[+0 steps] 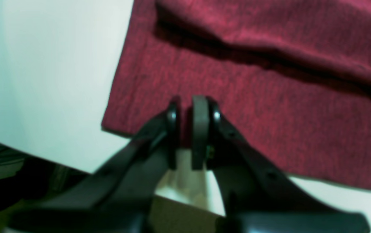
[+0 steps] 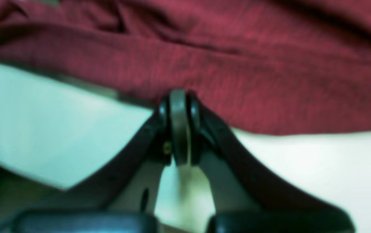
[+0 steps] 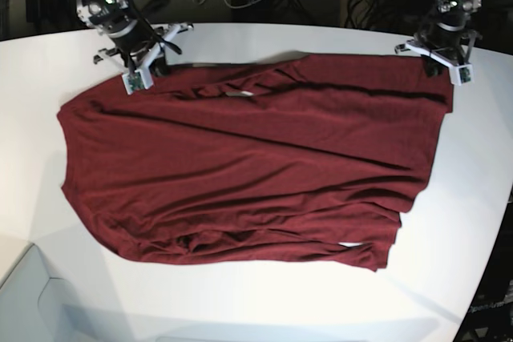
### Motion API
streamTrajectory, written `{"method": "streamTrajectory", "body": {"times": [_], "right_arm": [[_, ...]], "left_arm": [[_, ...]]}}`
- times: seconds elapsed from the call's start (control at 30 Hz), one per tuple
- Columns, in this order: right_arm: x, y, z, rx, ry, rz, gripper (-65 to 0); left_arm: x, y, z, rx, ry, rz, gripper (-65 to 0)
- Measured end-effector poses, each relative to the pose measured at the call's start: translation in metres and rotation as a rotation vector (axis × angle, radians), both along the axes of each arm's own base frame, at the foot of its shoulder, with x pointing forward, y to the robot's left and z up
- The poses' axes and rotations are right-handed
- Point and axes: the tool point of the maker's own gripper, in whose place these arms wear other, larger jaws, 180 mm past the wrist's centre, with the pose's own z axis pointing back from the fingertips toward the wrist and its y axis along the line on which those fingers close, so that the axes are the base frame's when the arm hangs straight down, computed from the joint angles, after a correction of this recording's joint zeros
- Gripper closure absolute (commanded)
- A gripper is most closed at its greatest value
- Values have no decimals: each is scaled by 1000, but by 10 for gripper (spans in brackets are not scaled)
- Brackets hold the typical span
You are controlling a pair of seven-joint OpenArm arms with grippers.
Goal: Layout the t-shirt on the table in an organized manner, then fold the t-shirt properly
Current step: 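Grasp the collar edge with both grippers and pull it away from the hem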
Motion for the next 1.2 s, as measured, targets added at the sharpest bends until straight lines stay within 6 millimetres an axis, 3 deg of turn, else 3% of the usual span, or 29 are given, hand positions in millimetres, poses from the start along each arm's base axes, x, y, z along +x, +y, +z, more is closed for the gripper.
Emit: {"method": "streamTrajectory", "body": {"times": [0.13, 0.47, 0.63, 0.9, 1.2], "right_arm": [[-1, -4, -4, 8, -2, -4, 0], [-37, -16, -4, -40, 49, 29, 0], [-48, -37, 6, -132, 86, 11, 0], [5, -9, 33, -62, -64, 16, 0], [10, -7, -3, 1, -5, -18, 0]], "left_arm": [[0, 1, 0, 0, 0, 2, -62], [2, 5, 1, 11, 7, -8, -62], [5, 5, 1, 9, 6, -8, -62], [5, 5, 1, 11, 4, -7, -62], [5, 6, 1, 11, 3, -6, -62]]}}
